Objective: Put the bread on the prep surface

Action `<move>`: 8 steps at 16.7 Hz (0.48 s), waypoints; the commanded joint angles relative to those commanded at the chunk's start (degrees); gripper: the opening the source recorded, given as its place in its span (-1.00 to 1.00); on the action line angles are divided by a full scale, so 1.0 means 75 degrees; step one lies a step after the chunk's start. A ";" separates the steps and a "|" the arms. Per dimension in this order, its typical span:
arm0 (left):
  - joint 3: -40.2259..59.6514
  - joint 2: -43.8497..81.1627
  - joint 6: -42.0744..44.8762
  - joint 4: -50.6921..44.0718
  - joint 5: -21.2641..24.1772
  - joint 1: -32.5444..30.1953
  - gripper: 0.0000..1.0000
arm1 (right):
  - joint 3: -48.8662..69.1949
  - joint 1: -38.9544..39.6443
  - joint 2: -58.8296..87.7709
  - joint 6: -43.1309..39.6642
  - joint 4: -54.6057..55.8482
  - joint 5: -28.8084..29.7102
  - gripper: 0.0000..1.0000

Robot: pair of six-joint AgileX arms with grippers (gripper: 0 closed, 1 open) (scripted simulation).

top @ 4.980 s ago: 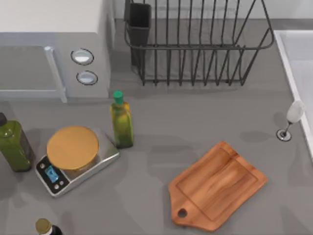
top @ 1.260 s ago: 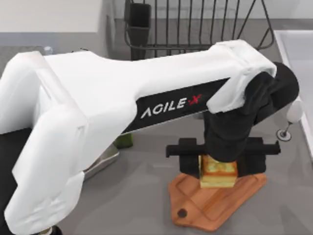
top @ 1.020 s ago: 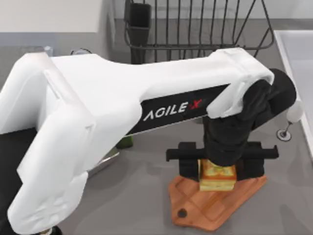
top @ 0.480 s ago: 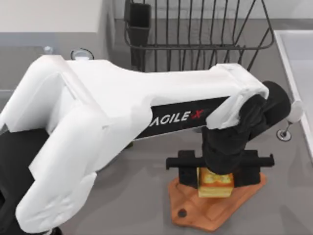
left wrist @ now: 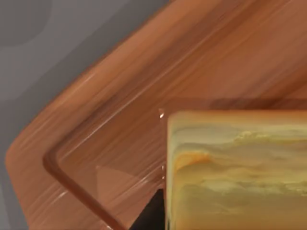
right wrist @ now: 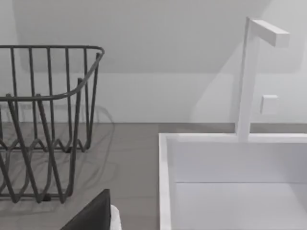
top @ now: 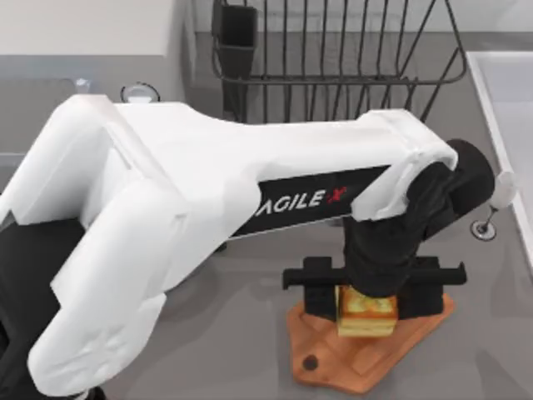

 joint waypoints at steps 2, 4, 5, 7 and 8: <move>0.0000 0.0000 0.0000 0.0000 0.0000 0.0000 0.06 | 0.0000 0.0000 0.0000 0.0000 0.0000 0.0000 1.00; 0.0000 0.0000 0.0000 0.0000 0.0000 0.0000 0.36 | 0.0000 0.0000 0.0000 0.0000 0.0000 0.0000 1.00; 0.0000 0.0000 0.0000 0.0000 0.0000 0.0000 0.51 | 0.0000 0.0000 0.0000 0.0000 0.0000 0.0000 1.00; 0.0000 0.0000 0.0000 0.0000 0.0000 0.0000 0.81 | 0.0000 0.0000 0.0000 0.0000 0.0000 0.0000 1.00; 0.0000 0.0000 0.0000 0.0000 0.0000 0.0000 0.96 | 0.0000 0.0000 0.0000 0.0000 0.0000 0.0000 1.00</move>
